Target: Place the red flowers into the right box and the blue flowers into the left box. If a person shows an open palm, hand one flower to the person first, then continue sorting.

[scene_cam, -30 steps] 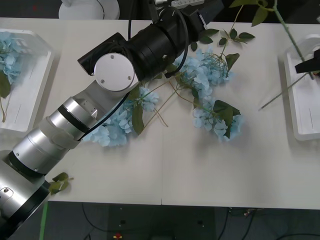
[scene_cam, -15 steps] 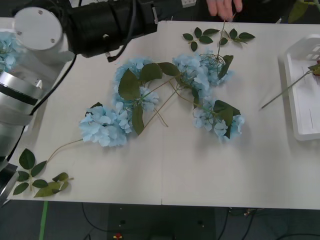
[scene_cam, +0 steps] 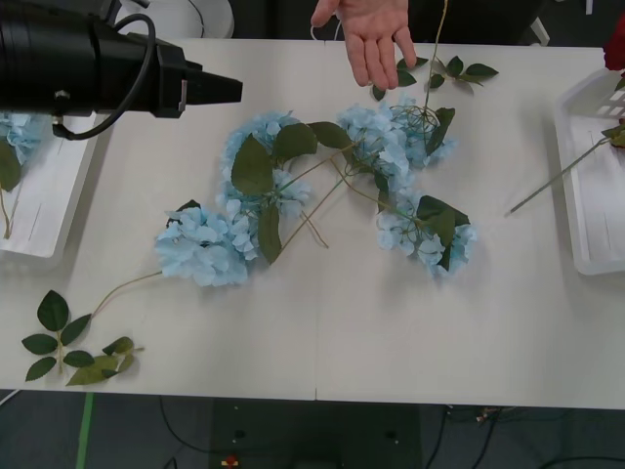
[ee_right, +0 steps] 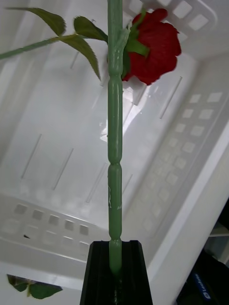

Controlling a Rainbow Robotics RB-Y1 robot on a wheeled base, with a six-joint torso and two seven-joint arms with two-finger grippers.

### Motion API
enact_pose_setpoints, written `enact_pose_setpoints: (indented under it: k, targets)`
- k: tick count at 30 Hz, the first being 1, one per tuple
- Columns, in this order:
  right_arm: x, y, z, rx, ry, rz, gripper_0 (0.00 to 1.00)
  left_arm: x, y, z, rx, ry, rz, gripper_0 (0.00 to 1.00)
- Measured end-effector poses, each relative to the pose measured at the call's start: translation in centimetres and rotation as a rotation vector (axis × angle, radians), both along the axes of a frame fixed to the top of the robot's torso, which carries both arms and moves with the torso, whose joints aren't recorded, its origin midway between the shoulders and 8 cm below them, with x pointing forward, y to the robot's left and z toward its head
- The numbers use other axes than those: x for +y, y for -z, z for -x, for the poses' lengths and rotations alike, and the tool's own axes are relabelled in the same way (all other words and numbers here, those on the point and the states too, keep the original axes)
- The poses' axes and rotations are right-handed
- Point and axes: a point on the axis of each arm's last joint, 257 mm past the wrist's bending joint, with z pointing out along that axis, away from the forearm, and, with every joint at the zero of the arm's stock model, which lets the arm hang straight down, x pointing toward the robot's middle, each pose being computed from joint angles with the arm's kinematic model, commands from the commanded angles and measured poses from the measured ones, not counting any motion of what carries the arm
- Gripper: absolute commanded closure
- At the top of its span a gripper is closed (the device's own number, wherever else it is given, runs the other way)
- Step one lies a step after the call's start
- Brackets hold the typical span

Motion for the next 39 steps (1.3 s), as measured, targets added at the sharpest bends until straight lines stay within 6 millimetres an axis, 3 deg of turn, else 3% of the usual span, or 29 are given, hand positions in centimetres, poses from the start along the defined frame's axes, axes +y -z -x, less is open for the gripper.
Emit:
enact_pose_setpoints:
  k: [8,12,19,23,26,31,39]
  targets:
    - [-5.7,4.6,1.5,-0.002,0.214,0.035,1.0,4.3,6.7,3.6,0.116,-0.009,-0.167,0.0]
    - [-7.4,7.0,2.2,-0.002,0.259,0.05,1.0,6.7,9.3,4.9,0.182,-0.017,-0.239,0.0]
    - [-6.9,9.3,2.8,0.035,0.259,0.038,1.0,10.1,13.3,6.7,0.232,-0.01,-0.37,0.0]
    - [-4.1,9.3,2.3,0.02,0.257,-0.108,1.0,12.2,16.0,7.2,0.257,-0.019,-0.5,0.0]
    - [-1.4,7.7,1.3,-0.02,0.242,-0.243,1.0,13.0,18.0,7.4,0.28,-0.026,-0.575,0.0]
    - [3.1,1.6,-2.5,-0.208,0.165,-0.481,1.0,14.2,21.3,7.5,0.328,-0.04,-0.656,0.0]
    - [11.1,-7.5,-5.8,-0.414,-0.165,-0.592,1.0,16.4,25.3,6.2,0.201,0.089,-0.837,0.0]
